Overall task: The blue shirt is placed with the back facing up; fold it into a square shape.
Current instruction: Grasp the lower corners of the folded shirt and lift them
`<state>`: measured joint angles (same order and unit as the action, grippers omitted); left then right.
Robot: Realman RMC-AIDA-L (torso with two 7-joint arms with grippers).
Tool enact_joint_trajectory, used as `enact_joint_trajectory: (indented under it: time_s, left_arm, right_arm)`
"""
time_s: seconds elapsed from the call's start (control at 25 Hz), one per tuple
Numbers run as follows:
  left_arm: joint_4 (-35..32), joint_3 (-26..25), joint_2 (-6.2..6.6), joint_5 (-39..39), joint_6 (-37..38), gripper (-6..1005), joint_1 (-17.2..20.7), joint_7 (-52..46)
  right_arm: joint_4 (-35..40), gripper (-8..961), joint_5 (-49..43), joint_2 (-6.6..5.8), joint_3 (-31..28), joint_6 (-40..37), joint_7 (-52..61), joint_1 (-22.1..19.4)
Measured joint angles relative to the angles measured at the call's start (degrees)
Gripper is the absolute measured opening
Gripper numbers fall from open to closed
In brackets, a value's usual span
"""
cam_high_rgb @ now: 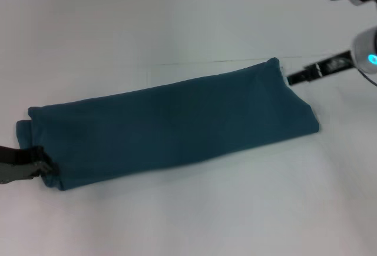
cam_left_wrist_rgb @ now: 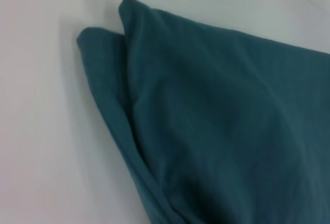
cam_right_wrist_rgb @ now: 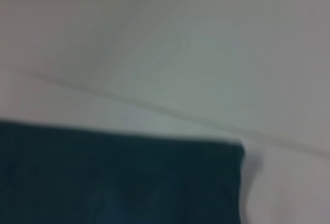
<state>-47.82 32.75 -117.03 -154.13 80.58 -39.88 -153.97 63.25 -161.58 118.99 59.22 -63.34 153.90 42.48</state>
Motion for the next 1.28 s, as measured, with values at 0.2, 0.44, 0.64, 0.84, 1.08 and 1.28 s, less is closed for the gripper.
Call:
enact_joint_trajectory:
  time_s: [0.2,0.44,0.64,0.84,1.08,1.28]
  left_arm:
    - [-0.1,0.2,0.22,0.0,0.5,74,-0.1,2.8]
    - [-0.1,0.3,0.31,-0.1,0.5,72,-0.3,4.9]
    - [-0.1,0.4,0.32,0.0,0.6,70,-0.6,5.4]
    - [0.0,0.4,0.23,0.1,0.6,70,-0.6,5.4]
    - [0.0,0.4,0.05,0.1,0.5,70,-0.6,5.4]
    - [0.2,0.4,-0.05,0.1,0.4,70,-0.6,5.5]
  right_arm:
    - [1.9,924,-0.1,-0.62,-2.9,-9.0,1.5,-2.2]
    - [0.0,922,0.0,-0.28,-4.9,-10.8,1.5,-4.6]
    - [-4.5,920,-0.1,-0.22,-5.7,-6.9,1.4,-4.6]
    - [-6.8,919,0.1,0.33,-5.7,-1.5,0.7,-4.6]
    - [-10.1,917,0.6,0.49,-5.3,1.9,-0.1,-3.1]
    - [-12.7,915,1.6,0.52,-5.3,3.8,-0.7,-2.0]
